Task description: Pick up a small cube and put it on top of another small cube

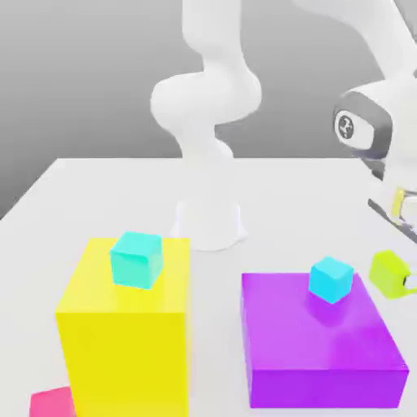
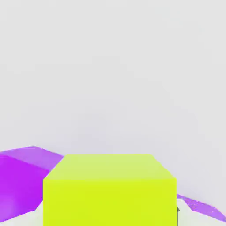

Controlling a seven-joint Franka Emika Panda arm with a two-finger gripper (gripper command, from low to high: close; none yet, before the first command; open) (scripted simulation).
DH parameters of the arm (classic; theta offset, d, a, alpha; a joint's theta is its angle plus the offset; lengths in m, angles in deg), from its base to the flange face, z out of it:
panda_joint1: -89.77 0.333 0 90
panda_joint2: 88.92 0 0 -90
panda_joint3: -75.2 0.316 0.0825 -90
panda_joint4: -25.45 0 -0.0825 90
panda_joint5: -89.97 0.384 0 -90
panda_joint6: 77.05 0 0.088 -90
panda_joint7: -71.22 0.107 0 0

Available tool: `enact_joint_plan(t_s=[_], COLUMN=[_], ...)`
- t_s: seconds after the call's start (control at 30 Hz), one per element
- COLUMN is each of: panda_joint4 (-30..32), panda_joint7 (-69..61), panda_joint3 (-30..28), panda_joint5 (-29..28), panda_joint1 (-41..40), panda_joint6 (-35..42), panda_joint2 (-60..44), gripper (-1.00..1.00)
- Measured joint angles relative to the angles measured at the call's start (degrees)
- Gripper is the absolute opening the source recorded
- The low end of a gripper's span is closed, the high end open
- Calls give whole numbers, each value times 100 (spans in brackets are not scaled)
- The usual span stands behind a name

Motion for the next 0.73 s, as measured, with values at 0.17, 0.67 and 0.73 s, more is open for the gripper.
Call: enact_joint_plan(t_s=[0.17, 0.67, 0.73], panda_joint4=[644, 1438, 1390], panda_joint7=[273, 607, 601], panda_joint3=[45, 183, 181], panda_joint5=[-314, -719, -711], panda_joint1=[-152, -390, -385], panda_joint6=[270, -833, -602], panda_joint2=[1016, 839, 1026], gripper=[-100, 100, 100])
